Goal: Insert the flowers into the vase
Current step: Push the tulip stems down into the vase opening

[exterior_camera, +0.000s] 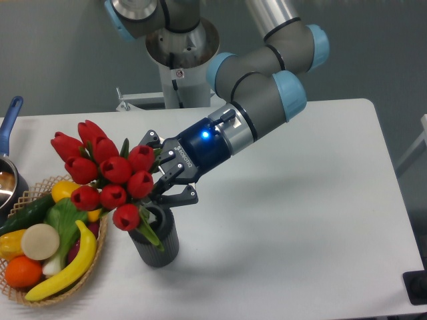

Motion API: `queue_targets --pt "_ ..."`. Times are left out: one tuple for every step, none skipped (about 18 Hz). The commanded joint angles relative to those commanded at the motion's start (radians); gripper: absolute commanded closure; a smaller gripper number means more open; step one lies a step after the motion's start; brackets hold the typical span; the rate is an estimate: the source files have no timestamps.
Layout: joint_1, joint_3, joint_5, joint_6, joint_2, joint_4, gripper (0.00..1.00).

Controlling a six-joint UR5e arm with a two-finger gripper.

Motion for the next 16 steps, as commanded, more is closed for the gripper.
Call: queue_targets --pt "0.000 -0.011 0.002 0.002 0.000 0.000 0.61" --pt "0.000 -0.018 0.002 0.002 -0.002 0.000 0.61" --pt "0.000 -0.025 0.002 0.002 -0.002 0.000 0.61" --pt "-0.002 -0.025 0.002 0.002 -0.003 0.000 0.61" --pt "-0.003 -0.026 0.002 0.000 -0.006 0.000 0.61" --pt "-0.006 -0.034 0.002 0.000 -0.009 0.000 0.60" --pt "-0.006 -0.041 0.002 0.000 -0.009 0.000 0.61" --pt "-0.006 -0.048 0.000 0.000 -0.011 0.000 0.61" --pt "-0.006 -0.051 0.000 0.000 -0.017 0.000 0.61" --pt "-0.006 -0.054 0.000 0.000 -0.020 0.000 0.61" --pt "-0.006 -0.055 0.002 0.000 -0.023 0.000 0.61" --pt "-0.005 -0.063 0.002 0.002 -0.025 0.000 0.61" --pt "-0.002 -0.068 0.002 0.002 -0.028 0.000 0.60" --pt "0.000 -0.069 0.002 0.002 -0.028 0.000 0.60" --pt "0.002 -0.069 0.002 0.002 -0.031 -0.002 0.60" --pt "0.003 -0.069 0.002 0.002 -0.037 -0.002 0.60"
